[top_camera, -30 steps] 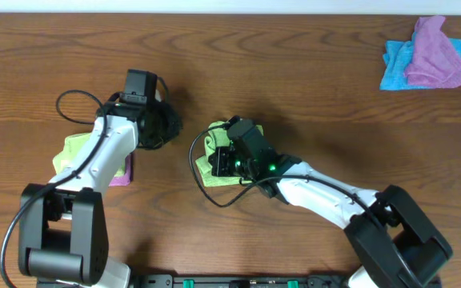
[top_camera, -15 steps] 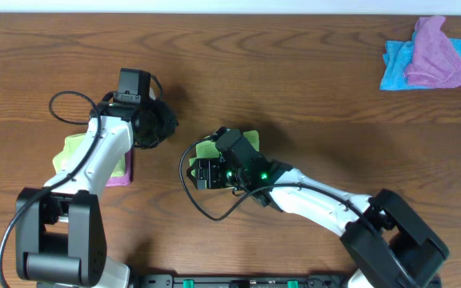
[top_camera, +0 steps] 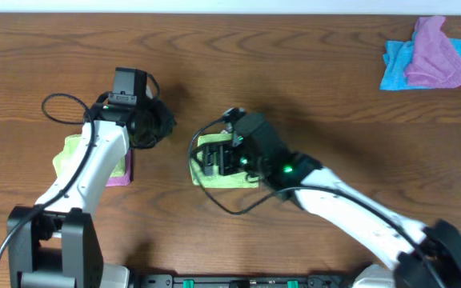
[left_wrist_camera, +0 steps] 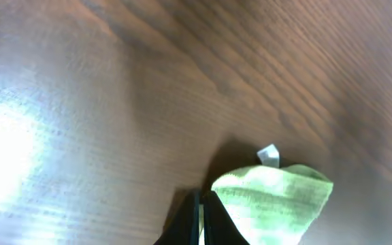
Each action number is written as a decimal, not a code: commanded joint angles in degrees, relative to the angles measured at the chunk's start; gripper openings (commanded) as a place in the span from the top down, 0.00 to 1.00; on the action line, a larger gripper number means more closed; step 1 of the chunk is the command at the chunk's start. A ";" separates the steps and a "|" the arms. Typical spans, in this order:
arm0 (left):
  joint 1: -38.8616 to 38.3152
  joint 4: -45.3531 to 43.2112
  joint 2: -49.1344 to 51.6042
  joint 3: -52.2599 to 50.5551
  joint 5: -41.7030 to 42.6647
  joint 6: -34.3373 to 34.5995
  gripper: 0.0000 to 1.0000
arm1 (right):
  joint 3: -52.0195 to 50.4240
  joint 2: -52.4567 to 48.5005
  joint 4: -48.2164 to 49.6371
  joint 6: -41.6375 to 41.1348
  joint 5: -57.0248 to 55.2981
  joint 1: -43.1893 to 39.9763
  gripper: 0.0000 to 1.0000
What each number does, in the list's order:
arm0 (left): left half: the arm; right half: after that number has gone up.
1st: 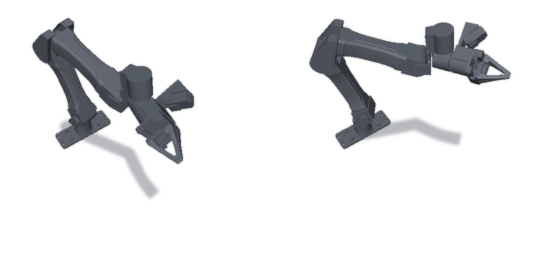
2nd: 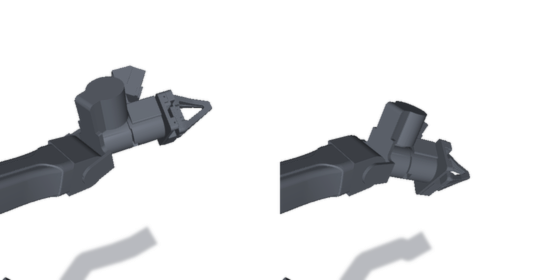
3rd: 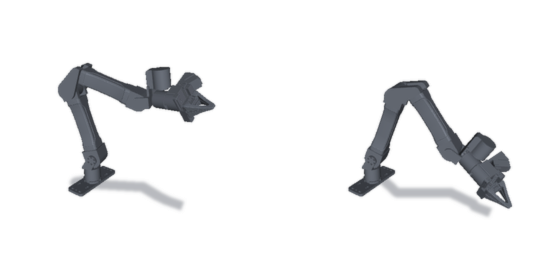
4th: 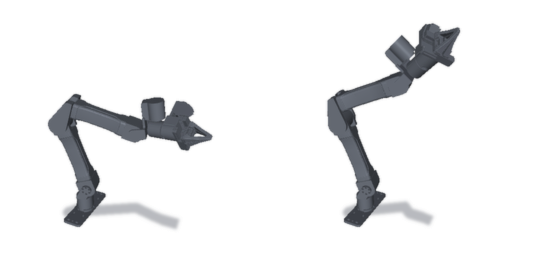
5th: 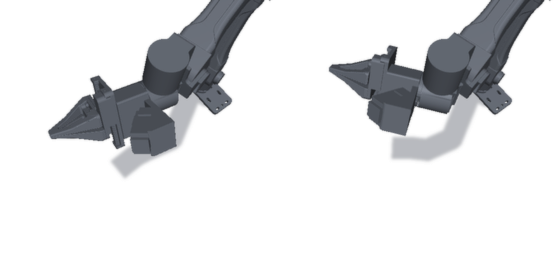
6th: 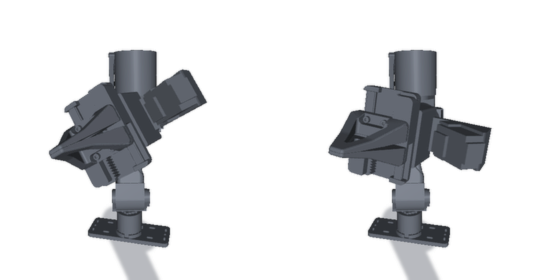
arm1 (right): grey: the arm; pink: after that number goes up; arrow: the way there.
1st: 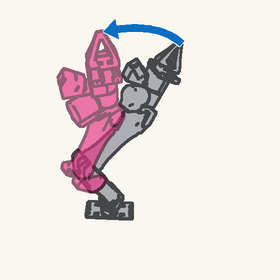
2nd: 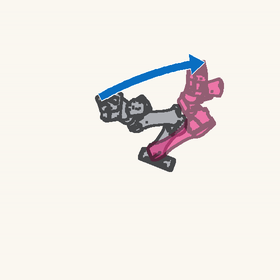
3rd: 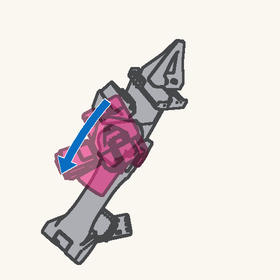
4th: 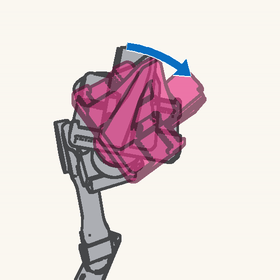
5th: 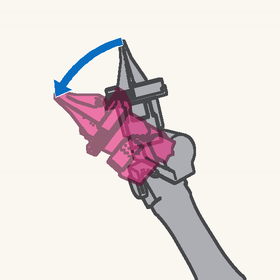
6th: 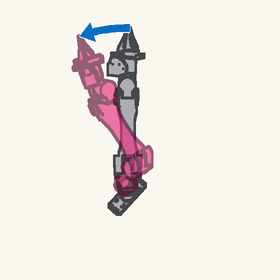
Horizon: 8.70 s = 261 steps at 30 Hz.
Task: Fold the cloth
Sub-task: 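Release the folded cloth and retract both grippers, then reach the left gripper to the folded cloth's left edge and grasp it, then carry the folded cloth left with the left gripper onto the cloth stack, then lower the cloth onto the stack and open the left gripper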
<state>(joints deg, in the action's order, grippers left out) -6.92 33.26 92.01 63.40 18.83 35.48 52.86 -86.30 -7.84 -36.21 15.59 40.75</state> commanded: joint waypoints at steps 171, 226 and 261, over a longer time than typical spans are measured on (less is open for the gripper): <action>-20.09 -76.63 4.72 -49.31 -2.23 48.46 0.94 | -16.57 74.66 -48.57 6.91 -35.08 -27.61 0.01; 21.18 -11.47 -31.26 -17.44 10.84 6.40 0.94 | -16.57 74.66 -48.59 6.91 -35.08 -27.61 0.01; 32.41 -13.70 -21.16 -10.99 14.05 0.76 0.94 | -16.57 74.66 -48.57 6.88 -35.08 -27.61 0.01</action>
<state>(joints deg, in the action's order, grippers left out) 25.23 19.35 70.83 50.57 31.79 38.17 36.56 -11.88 -56.34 -28.32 -18.92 14.02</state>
